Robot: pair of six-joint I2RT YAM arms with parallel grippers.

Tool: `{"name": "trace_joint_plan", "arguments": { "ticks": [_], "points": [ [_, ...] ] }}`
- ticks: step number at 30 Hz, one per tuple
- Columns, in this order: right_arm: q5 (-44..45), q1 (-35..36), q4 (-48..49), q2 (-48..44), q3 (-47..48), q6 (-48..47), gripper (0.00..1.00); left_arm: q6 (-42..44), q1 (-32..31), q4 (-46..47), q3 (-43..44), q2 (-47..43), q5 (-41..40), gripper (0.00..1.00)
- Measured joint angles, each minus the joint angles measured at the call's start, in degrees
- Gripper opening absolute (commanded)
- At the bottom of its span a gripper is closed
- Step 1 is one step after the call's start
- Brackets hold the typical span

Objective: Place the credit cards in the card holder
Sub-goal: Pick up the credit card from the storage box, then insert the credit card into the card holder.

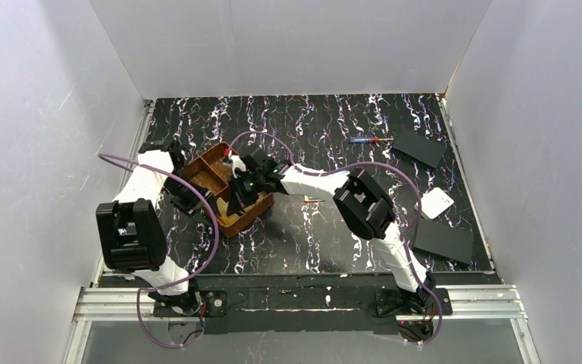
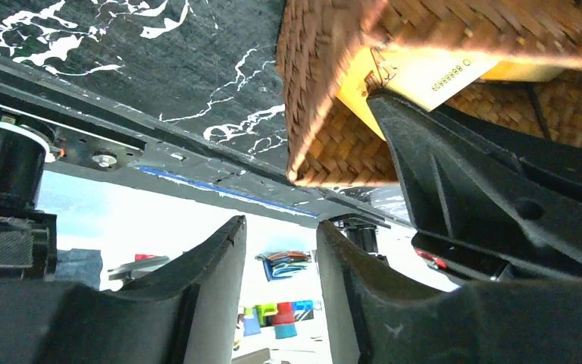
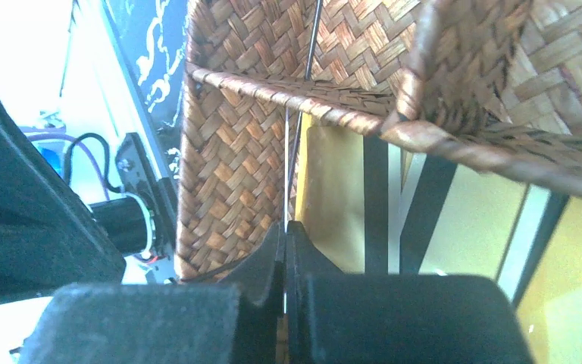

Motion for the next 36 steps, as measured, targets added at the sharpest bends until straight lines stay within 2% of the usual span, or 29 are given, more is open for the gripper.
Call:
{"name": "trace_joint_plan", "arguments": {
  "ticks": [4,11,15,18,21,25,31,36],
  "points": [
    [-0.7,-1.4,1.7,-2.5,-1.5,1.8,0.01,2.6,0.8,-3.8,5.2,-1.5,0.0,0.56],
    [-3.1,-4.7,-0.5,-7.7,-1.7,4.3,0.01,8.5,1.0,-6.4,19.8,-3.4,2.8,0.71],
    [-6.5,-9.5,-1.9,-12.3,-2.7,9.1,0.01,8.7,-1.4,-2.7,20.8,-8.2,6.0,0.73],
    [-10.2,-15.9,-1.2,-17.0,-6.4,17.2,0.01,5.5,-8.9,5.1,18.2,-13.2,7.5,0.7],
    [-13.9,-23.5,4.7,-23.2,-16.5,30.2,0.01,-0.2,-17.8,14.9,13.4,-16.7,8.6,0.69],
    [-16.9,-32.4,11.9,-27.3,-28.4,44.6,0.01,-8.0,-23.8,27.3,8.8,-15.2,8.3,0.68],
    [-18.2,-35.6,24.8,-31.1,-41.5,58.2,0.01,-19.6,-28.2,45.5,4.0,-8.0,8.7,0.69],
    [-19.5,-35.9,40.7,-35.1,-49.4,68.1,0.01,-28.7,-30.7,61.1,0.7,-1.2,9.7,0.68]
  ]
}}
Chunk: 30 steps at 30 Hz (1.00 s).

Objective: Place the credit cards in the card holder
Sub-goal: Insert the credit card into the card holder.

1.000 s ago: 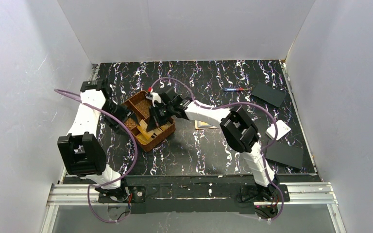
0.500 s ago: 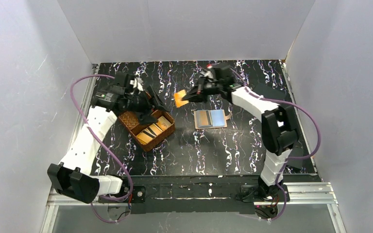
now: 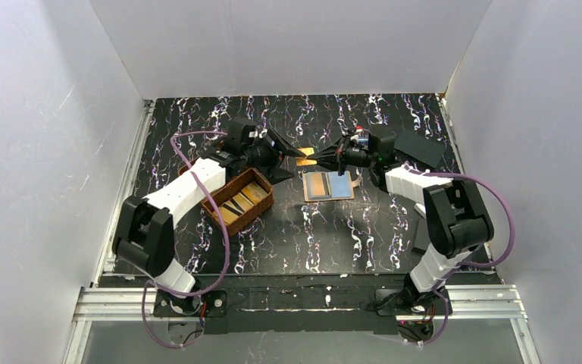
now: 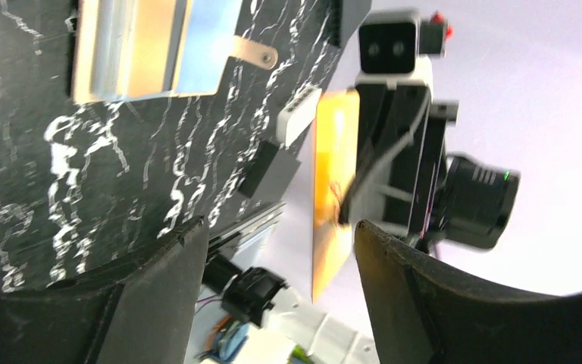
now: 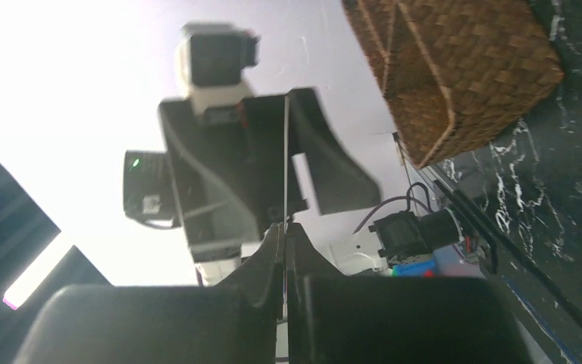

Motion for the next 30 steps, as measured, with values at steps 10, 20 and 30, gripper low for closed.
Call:
{"name": "trace_joint_plan", "arguments": {
  "ticks": [10,20,30],
  "points": [
    [-1.2,-2.8,6.3,-5.7,-4.0,2.1,0.01,-8.2,-3.0,13.6,0.0,3.9,-1.1,0.33],
    [-0.6,-9.4,-6.8,-8.6,-6.2,-20.4,0.76,-4.3,-6.6,20.5,-0.3,6.0,-2.2,0.0],
    [13.2,-14.3,-31.1,-7.0,-4.8,-63.1,0.32,18.4,-12.8,18.0,2.8,21.9,-12.5,0.0]
  ]
}}
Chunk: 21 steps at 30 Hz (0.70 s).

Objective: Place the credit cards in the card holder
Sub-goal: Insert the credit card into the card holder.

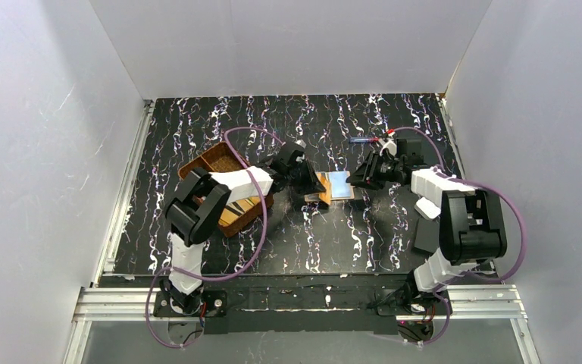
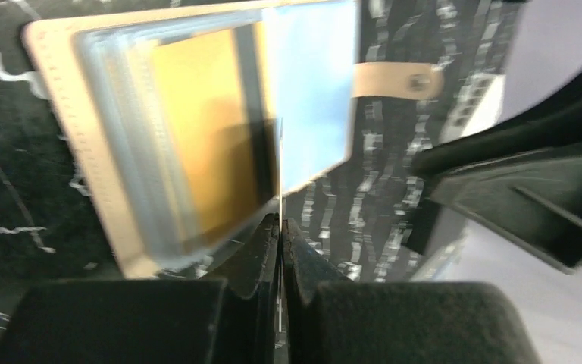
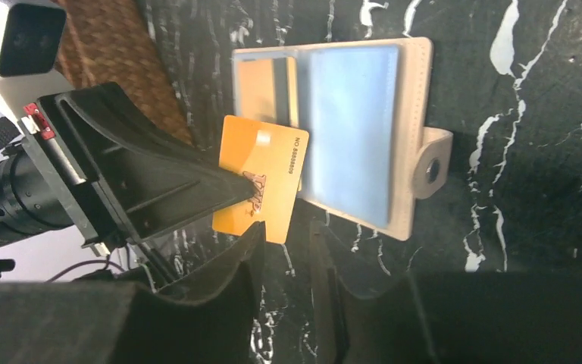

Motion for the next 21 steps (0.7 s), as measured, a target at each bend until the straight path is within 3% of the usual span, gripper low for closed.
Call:
{"name": "trace_joint_plan", "arguments": {
  "ticks": [8,21],
  "points": [
    [1.5,1.2,-0.9,6.1,0.9,-7.6,0.22,5.4,0.0,-1.3,2.8,3.6,-1.8,0.0],
    [1.7,1.2,-0.8,10.6,1.7,-9.6,0.2,4.2,1.9,-7.3,7.9,7.0,0.7,0.0]
  ]
}}
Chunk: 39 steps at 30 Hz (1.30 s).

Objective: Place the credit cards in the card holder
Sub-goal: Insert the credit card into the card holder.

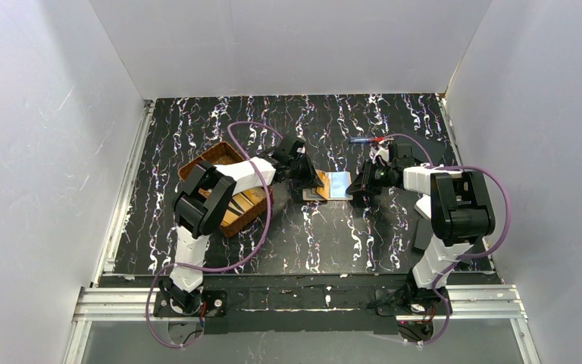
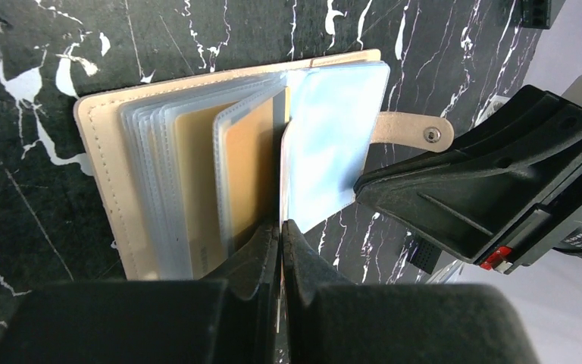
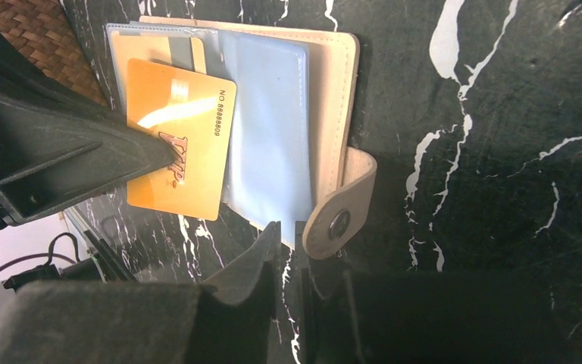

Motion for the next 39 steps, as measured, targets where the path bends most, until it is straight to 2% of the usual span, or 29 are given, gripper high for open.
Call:
{"name": "trace_joint_plan", "arguments": {
  "ticks": [8,17,29,39],
  "points": [
    [-0.1,0.0,0.0,1.2,0.3,-0.2,0.19,-1.3,0.5,0.8,1.4,2.6,4.0,0.0],
    [0.0,0.0,-0.1,1.6,0.7,-0.2,0.18,0.4,0.7,0.5,2.9,3.8,4.8,0.0],
    [0.5,0.0,-0.8,1.7,1.2,-0.4,0.18,1.7,1.0,5.9,3.3,5.8,7.7,0.0],
    [4.4,0.3,-4.7,1.7,4.1,-0.7,0.34,2.1,1.0,10.6,2.8,6.7,10.2,0.0]
  ]
}}
